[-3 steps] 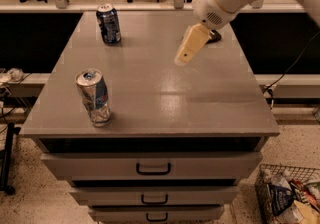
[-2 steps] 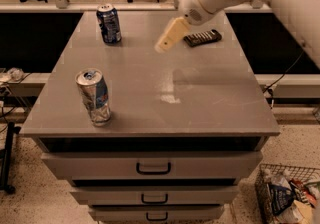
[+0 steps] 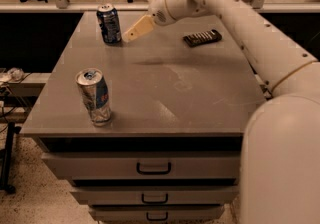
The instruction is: Move pepsi can near rxbar chocolate
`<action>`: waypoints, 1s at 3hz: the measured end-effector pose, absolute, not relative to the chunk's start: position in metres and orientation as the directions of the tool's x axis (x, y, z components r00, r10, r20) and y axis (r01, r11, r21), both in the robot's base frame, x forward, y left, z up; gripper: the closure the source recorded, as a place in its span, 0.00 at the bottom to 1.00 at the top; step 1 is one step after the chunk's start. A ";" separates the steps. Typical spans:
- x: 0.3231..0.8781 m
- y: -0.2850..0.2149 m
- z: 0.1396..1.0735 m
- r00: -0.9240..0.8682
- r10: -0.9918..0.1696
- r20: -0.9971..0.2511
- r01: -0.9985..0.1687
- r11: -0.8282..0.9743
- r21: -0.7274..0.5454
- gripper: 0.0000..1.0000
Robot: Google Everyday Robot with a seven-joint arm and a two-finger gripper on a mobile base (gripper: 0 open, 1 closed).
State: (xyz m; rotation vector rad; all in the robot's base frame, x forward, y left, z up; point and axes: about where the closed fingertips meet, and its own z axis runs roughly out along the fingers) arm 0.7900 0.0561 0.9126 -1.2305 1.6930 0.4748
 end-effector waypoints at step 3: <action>0.823 0.138 0.899 -0.031 -0.348 -0.937 -0.905 0.409 -0.122 0.17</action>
Offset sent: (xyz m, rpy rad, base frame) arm 0.0421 0.0996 -0.0153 0.2497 0.0350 0.1030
